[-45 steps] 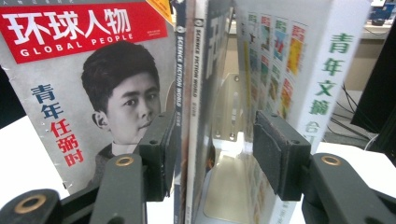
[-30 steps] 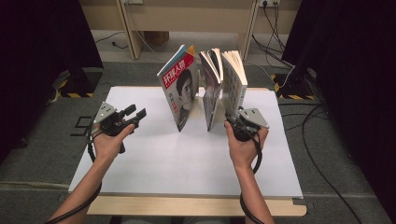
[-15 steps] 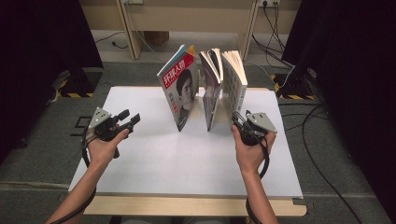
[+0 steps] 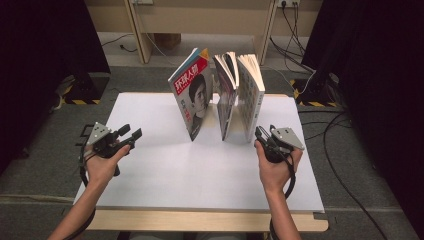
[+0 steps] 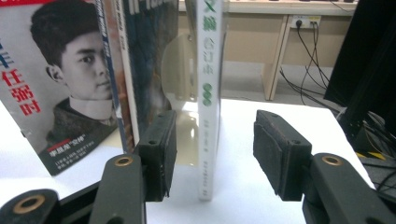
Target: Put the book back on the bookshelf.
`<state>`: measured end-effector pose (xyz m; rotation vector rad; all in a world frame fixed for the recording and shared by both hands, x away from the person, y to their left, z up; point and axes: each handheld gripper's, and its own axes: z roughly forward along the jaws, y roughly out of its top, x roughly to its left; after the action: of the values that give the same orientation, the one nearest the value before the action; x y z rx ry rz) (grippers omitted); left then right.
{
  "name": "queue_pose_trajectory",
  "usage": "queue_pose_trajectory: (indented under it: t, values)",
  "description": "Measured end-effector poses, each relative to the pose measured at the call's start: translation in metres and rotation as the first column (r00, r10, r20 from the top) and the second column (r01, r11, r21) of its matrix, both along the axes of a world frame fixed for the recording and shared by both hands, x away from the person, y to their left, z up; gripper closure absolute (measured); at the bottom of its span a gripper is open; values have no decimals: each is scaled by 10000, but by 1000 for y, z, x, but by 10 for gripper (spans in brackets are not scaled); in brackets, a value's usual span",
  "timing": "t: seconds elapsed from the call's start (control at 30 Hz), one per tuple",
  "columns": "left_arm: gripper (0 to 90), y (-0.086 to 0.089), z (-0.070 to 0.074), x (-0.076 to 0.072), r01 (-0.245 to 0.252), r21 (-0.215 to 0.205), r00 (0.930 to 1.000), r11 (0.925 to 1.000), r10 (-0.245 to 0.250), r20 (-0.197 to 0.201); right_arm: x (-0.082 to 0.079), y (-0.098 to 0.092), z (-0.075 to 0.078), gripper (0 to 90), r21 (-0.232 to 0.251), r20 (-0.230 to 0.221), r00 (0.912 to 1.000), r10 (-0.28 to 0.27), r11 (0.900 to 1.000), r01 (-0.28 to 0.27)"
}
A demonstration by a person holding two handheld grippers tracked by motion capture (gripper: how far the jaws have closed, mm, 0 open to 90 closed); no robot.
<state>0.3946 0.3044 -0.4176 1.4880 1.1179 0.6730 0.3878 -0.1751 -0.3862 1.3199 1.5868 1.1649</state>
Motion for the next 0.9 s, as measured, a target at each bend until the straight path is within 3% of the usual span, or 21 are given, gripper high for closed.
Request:
queue_pose_trajectory:
  t: [0.27, 0.53, 0.9]
  values:
    - [446, 10, -13, -7, -239, 27, 9995, 9997, 240, -229, -8, -14, -10, 499, 53, -275, 9994, -191, 9998, 192]
    - [446, 24, -36, -17, -594, 197, 9963, 9980, 605, -613, -18, -30, -26, 499, 44, -600, 9972, -448, 9990, 451]
    - [447, 34, -62, -27, -844, 268, 9901, 9961, 869, -1105, -30, -45, -56, 500, 14, -1407, 9869, -788, 9968, 798]
